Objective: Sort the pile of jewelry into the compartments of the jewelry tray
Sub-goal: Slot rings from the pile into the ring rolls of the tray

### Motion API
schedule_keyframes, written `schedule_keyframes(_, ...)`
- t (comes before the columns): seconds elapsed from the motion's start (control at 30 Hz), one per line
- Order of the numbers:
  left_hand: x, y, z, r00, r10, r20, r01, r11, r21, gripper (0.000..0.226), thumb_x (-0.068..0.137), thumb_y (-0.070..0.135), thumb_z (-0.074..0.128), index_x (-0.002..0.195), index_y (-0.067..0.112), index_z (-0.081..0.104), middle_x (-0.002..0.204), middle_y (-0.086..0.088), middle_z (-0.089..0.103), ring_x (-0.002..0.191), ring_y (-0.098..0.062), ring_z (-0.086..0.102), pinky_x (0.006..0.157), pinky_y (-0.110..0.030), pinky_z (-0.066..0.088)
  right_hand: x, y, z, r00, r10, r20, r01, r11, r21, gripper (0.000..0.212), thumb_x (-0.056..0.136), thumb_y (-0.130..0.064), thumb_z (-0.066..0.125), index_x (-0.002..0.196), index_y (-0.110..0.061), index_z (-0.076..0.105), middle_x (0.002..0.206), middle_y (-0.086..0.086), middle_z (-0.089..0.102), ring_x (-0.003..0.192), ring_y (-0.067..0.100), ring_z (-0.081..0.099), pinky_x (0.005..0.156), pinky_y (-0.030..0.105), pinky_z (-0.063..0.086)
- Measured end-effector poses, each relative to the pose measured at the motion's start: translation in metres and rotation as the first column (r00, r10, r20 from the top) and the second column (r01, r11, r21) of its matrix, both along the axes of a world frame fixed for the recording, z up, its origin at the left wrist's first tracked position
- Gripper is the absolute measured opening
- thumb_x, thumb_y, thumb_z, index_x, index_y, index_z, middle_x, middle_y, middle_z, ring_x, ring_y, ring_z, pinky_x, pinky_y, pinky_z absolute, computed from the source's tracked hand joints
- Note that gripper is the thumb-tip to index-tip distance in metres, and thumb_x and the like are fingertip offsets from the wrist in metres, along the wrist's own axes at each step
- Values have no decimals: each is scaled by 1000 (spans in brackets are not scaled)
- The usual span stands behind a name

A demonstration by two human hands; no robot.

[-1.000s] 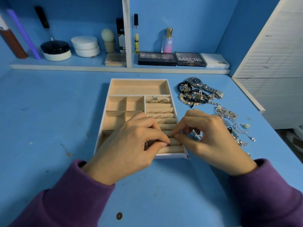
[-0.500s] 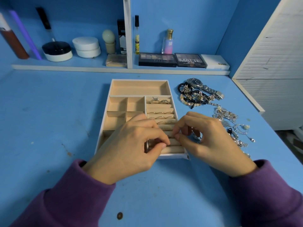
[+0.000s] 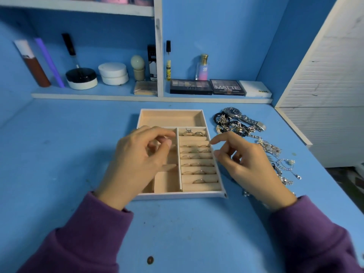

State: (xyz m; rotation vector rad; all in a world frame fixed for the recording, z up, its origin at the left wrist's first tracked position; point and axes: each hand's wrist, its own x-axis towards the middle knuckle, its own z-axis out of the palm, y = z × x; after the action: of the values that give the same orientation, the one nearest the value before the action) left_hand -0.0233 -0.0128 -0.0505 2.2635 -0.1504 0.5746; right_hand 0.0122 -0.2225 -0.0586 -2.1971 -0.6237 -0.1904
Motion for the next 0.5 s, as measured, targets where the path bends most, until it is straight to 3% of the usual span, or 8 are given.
schedule_keyframes(0.07,12,18,-1,989,132,-73,-124,987,100,23,86,23,57,108,30,62,93,8,56,81,-4,51,70,-18,36,6,3,1,1000,-21,-6,20,999,-44,19,87,-9,56,100,-23,59,63,0,58,49,10,47,48,13,34)
schedule_keyframes(0.13,25,35,-2,948,250,-197,-216,960,181,34,88,29,53,122,27,53,112,0,53,101,-21,52,84,-30,38,11,6,2,999,-33,-35,29,994,-107,22,88,-10,55,105,-24,59,65,-3,60,55,12,51,50,13,37)
schedule_keyframes(0.2,35,43,-3,918,269,-292,-237,961,141,40,90,32,51,129,24,49,122,-3,53,110,-24,51,90,-32,37,14,8,1,997,-39,-69,29,991,-133,24,89,-11,53,109,-22,60,67,-5,61,55,9,52,51,11,38)
schedule_keyframes(0.27,39,42,-4,919,244,-309,-238,970,56,37,90,28,52,126,20,53,119,-2,57,104,-18,51,82,-24,34,14,10,1,997,-34,-71,24,990,-140,27,88,-11,53,112,-21,60,67,-5,61,55,6,51,51,9,37)
schedule_keyframes(0.4,38,39,-6,936,263,-233,-262,964,33,31,89,15,53,118,21,61,109,-3,63,68,-15,53,55,-20,37,13,12,-1,1000,-19,-25,15,989,-149,31,86,-7,52,113,-21,58,64,1,62,55,8,52,51,12,37)
schedule_keyframes(0.47,37,39,-6,941,264,-211,-264,964,31,32,89,11,52,118,20,62,102,-2,64,59,-10,51,52,-9,35,13,13,-2,1000,-17,-1,17,991,-136,34,85,-4,51,113,-21,58,61,2,60,53,8,50,50,13,37)
schedule_keyframes(0.5,36,38,-6,945,260,-200,-258,965,36,33,89,9,51,118,19,62,98,-2,64,59,-9,50,52,-11,36,13,13,-2,1000,-16,11,17,991,-136,35,84,-3,50,113,-22,57,59,3,58,52,9,50,50,14,37)
